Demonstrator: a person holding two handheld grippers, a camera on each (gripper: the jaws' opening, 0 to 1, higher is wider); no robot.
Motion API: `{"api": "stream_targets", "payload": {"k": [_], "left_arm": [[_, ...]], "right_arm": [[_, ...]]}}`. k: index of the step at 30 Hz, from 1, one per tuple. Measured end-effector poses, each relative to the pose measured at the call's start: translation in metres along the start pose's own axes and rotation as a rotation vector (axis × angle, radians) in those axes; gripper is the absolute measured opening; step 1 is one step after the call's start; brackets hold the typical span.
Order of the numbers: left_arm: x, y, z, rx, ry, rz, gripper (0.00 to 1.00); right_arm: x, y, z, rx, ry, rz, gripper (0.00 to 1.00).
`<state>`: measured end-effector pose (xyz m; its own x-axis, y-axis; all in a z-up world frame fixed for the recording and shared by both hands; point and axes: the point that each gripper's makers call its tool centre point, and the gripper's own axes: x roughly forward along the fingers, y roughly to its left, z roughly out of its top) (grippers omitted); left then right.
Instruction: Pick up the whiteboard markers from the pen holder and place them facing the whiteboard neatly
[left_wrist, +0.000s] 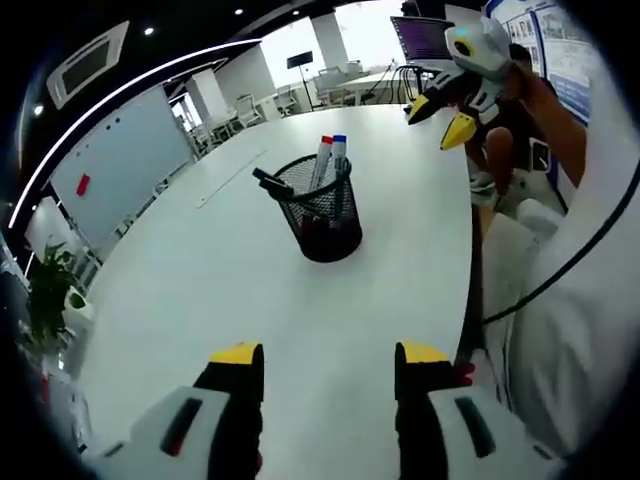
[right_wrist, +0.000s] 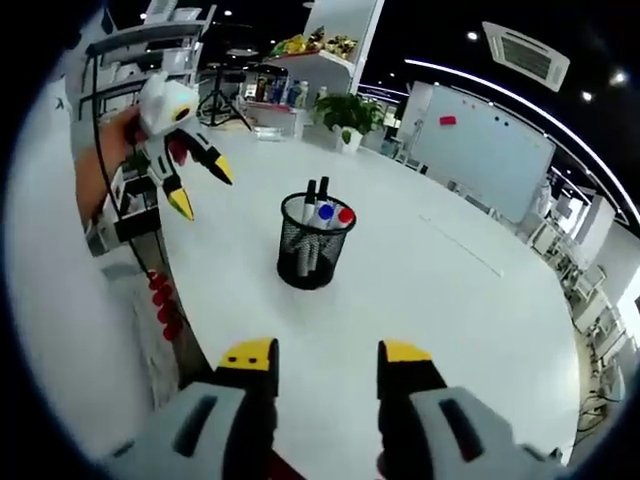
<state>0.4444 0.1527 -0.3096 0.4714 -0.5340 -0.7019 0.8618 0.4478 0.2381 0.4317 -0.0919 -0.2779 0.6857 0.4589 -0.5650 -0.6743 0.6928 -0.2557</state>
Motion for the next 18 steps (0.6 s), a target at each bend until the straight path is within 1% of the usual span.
{"api": "stream_targets", "payload": {"k": [5, 13, 18], "left_arm": [[0.0039, -0.0010, -0.0029, 0.000, 0.008, -0.001, 0.54], [0.0078, -0.0046, -0.0023, 0.000, 0.003, -0.016, 0.54], [0.0080, -0.0023, -0.0027, 0.000, 0.006, -0.013, 0.54]], "right_arm": [[0.0003, 0.0031, -0.0006, -0.015, 0.012, 0.006, 0.39], [0.0007, 0.0021, 0.0063, -0.018, -0.005, 0.000, 0.38], [0.0033, 0.0046, 0.0069, -0.017, -0.006, 0.009, 0.38]]}}
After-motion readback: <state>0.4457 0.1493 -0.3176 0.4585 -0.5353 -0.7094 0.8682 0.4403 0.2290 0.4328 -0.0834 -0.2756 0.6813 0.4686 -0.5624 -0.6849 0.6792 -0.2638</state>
